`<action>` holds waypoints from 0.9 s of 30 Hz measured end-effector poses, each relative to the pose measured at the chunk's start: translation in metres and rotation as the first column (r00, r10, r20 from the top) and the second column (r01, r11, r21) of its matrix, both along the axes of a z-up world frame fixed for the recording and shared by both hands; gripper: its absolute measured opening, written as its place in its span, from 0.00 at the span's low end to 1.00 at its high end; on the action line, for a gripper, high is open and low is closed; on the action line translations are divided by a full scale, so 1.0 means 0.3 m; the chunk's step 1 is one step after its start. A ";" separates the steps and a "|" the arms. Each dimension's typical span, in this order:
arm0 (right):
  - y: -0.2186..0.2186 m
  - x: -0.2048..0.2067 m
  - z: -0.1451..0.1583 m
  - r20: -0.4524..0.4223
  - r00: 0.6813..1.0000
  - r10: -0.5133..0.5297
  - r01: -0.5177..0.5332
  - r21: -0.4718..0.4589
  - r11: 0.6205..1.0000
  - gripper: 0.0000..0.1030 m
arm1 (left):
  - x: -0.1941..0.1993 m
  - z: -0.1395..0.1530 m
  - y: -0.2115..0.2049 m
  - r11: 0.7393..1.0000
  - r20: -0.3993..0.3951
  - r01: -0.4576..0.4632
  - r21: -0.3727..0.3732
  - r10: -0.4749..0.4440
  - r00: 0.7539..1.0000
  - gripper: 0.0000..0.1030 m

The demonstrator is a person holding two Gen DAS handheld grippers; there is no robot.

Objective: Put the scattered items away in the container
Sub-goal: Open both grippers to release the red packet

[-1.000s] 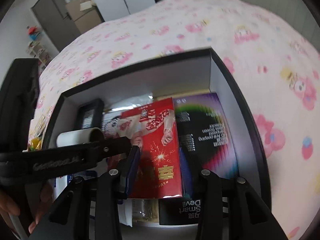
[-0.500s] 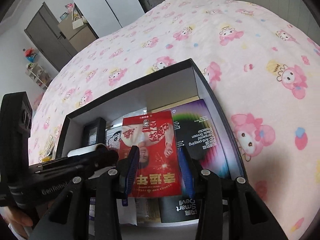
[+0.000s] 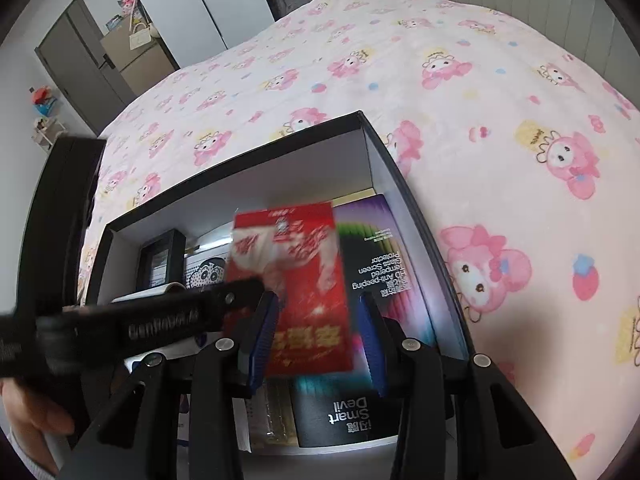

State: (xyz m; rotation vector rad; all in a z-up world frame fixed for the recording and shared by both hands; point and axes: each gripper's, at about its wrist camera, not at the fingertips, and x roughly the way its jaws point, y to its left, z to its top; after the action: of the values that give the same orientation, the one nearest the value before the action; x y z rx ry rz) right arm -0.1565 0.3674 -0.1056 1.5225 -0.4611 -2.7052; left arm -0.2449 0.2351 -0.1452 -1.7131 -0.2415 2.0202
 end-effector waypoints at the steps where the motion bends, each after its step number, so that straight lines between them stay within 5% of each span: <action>1: -0.004 -0.003 -0.006 0.005 1.000 0.007 -0.007 -0.004 1.000 0.36 | 0.006 0.002 0.004 1.000 -0.003 0.012 0.000 -0.012 1.000 0.24; 10: -0.079 -0.010 -0.054 0.057 0.993 0.107 -0.105 -0.046 0.993 0.36 | 0.107 0.108 -0.116 1.000 -0.125 -0.024 0.004 0.024 0.992 0.25; 15: -0.101 -0.011 -0.068 0.076 0.991 0.108 -0.107 -0.017 0.994 0.36 | 0.167 0.157 -0.116 1.000 -0.228 -0.008 -0.014 0.004 0.974 0.34; 21: -0.135 0.017 -0.036 0.048 0.994 0.097 -0.099 0.037 0.994 0.36 | 0.202 0.177 -0.121 0.998 -0.276 -0.039 -0.043 0.025 0.961 0.34; 27: -0.214 0.064 0.050 -0.026 0.994 0.108 -0.106 0.081 0.991 0.37 | 0.294 0.283 -0.218 0.989 -0.394 -0.110 -0.101 0.062 0.917 0.47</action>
State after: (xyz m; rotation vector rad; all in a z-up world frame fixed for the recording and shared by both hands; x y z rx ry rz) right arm -0.1373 0.3031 -0.0907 1.4758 -0.2664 -2.6902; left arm -0.1567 0.1698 -0.0604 -1.3420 -0.0609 2.4325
